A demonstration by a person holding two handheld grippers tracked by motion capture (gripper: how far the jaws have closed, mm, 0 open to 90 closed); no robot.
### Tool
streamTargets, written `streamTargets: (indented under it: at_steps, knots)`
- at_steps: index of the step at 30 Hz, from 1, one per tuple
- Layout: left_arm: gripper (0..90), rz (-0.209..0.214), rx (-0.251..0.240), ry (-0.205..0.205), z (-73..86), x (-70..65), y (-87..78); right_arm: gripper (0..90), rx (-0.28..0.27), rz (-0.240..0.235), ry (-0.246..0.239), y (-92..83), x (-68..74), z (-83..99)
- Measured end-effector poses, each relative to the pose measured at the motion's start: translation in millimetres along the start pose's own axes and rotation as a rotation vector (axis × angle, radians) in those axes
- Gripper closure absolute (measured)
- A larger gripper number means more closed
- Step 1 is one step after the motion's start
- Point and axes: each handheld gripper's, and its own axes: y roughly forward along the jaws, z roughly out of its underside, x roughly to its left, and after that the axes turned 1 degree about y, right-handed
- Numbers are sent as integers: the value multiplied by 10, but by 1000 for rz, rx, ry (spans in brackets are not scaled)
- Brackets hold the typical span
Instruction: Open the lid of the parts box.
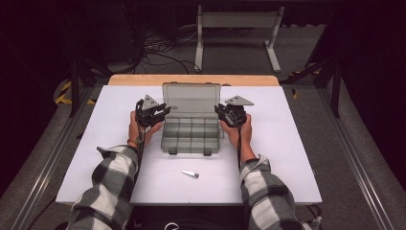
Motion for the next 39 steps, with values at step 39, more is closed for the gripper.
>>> streamTargets:
  at_steps: [39]
  knots:
    - [705, -33, 58, -23, 65, -44, 52, 717, 73, 6, 65, 79, -21, 134]
